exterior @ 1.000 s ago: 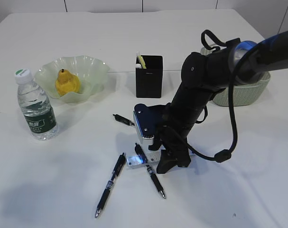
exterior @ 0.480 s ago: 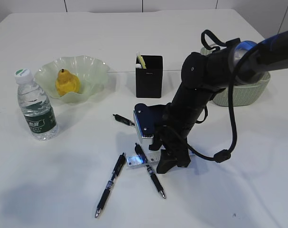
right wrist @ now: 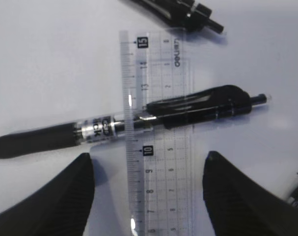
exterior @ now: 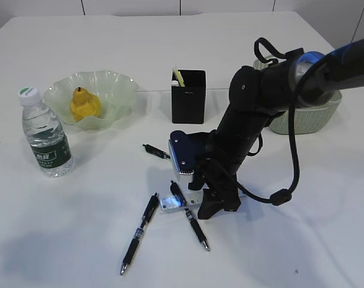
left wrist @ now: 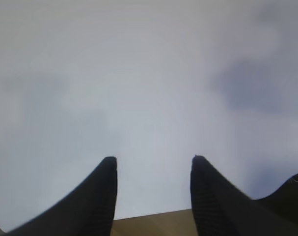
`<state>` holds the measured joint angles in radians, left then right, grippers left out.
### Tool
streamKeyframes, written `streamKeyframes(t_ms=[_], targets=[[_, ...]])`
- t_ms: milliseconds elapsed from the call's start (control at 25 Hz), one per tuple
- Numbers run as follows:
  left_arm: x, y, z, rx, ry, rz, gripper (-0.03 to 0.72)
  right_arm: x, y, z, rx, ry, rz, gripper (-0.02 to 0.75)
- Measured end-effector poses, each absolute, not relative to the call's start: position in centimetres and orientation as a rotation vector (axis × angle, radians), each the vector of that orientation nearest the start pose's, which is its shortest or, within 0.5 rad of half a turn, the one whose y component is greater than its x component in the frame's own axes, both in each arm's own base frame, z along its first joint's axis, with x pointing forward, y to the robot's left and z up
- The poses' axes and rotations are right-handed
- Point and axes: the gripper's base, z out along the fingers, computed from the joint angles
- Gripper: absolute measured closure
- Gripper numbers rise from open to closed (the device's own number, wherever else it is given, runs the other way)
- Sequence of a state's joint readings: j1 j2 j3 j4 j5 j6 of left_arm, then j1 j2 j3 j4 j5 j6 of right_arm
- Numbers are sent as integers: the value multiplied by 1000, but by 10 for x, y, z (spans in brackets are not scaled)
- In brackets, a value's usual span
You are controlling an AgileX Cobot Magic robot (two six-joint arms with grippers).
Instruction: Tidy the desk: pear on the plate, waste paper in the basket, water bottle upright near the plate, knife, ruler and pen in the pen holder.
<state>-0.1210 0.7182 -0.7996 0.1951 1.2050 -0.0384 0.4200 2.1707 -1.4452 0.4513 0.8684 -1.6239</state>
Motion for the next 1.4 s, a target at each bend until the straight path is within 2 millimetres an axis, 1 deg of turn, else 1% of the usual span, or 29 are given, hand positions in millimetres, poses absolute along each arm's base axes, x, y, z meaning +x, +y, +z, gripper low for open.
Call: streamKeyframes(t_ms=[760,1040,1280,1400], targets=[[104,4,325,133,2584,204,347,367,197,117,-2203,1843,374,197],[104,4,325,133,2584,204,347,367,197,117,-2207,1843,376,309],[104,4,325,133,2584,204,347,367,197,117,-2207,1843,376,342],[104,4,325,133,2584,204,347,366,197,117,-2210,1843,376,372]])
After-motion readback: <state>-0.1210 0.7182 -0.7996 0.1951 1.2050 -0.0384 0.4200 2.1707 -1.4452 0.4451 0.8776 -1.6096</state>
